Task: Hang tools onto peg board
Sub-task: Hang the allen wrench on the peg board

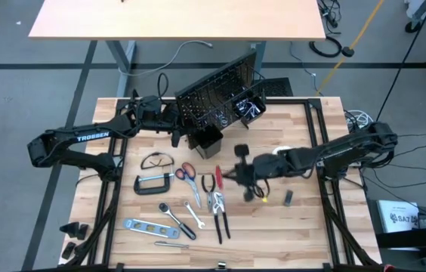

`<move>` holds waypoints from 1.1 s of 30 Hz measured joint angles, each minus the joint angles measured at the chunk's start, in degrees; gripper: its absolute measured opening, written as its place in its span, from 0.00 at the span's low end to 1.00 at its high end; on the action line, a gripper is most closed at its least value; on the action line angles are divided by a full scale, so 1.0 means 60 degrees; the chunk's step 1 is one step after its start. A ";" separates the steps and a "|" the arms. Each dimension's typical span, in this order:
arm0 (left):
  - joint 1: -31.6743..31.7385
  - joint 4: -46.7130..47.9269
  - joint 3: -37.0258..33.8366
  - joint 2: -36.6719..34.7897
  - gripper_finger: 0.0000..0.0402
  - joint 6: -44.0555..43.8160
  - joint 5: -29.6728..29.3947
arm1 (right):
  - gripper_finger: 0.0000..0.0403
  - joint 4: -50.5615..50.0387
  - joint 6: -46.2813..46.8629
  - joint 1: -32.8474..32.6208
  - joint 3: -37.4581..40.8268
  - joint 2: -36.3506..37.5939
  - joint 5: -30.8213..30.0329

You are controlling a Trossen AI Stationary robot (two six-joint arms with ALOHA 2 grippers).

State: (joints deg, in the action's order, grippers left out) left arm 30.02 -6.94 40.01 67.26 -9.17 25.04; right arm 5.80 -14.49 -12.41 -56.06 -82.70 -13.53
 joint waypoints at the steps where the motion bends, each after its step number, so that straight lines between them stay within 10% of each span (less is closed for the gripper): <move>1: 0.0000 0.0000 0.0000 0.0000 0.31 -0.0003 -0.0003 | 0.00 0.0905 0.0091 0.0091 0.0219 -0.0067 -0.0439; 9: 0.0000 0.0000 0.0000 0.0000 0.31 -0.0102 -0.0002 | 0.00 0.8955 0.0265 0.0442 0.1901 -0.1578 -0.4438; 15: 0.0000 0.0004 0.0000 0.0000 0.31 -0.0091 0.0000 | 0.00 1.1693 -0.0376 0.0504 0.1488 -0.3120 -0.5975; 33: 0.0000 0.0011 0.0000 0.0000 0.31 -0.0125 -0.0148 | 0.00 1.2733 -0.1911 0.1166 -0.0666 -0.4687 -0.7771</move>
State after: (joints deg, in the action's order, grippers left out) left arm 30.02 -6.87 40.01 67.26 -9.92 24.15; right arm 82.20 -25.95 -5.42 -60.05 -110.83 -60.15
